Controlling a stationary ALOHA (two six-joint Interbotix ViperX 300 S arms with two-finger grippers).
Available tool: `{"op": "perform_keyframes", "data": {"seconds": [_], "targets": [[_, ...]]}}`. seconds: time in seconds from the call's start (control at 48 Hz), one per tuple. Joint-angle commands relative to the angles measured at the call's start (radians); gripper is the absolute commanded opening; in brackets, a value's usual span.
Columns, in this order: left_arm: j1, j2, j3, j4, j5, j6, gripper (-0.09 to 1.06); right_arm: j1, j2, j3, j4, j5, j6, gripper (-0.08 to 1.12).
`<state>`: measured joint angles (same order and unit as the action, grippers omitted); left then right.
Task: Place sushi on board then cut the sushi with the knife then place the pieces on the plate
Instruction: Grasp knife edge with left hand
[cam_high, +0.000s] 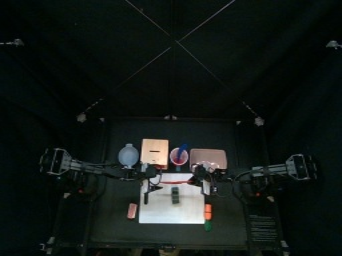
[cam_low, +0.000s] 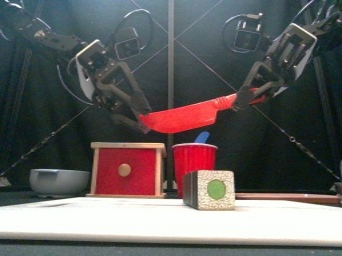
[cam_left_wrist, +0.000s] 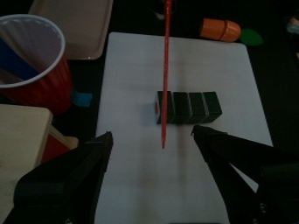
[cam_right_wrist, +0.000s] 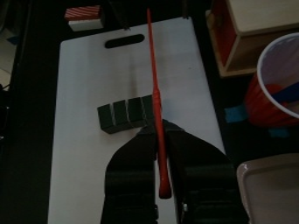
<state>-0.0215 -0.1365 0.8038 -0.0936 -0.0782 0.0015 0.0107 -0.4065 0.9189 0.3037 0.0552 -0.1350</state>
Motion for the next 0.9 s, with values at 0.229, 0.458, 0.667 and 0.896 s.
{"op": "perform_keyframes", "data": {"seconds": [0.229, 0.458, 0.667, 0.896], "targets": [[-0.002, 0.06, -0.067, -0.002, -0.003, -0.002, 1.02, 0.018, 0.008, -0.025, 0.015, -0.009, 0.0, 0.31], [-0.009, 0.072, -0.078, -0.002, -0.003, 0.0, 1.02, 0.025, 0.031, -0.031, 0.015, -0.008, 0.0, 0.31], [-0.026, 0.08, -0.078, -0.002, -0.003, -0.002, 0.96, 0.025, 0.04, -0.041, 0.012, -0.008, 0.0, 0.31], [-0.028, 0.081, -0.077, -0.009, 0.0, -0.002, 0.79, 0.029, 0.04, -0.04, 0.015, -0.009, 0.0, 0.31]]}}
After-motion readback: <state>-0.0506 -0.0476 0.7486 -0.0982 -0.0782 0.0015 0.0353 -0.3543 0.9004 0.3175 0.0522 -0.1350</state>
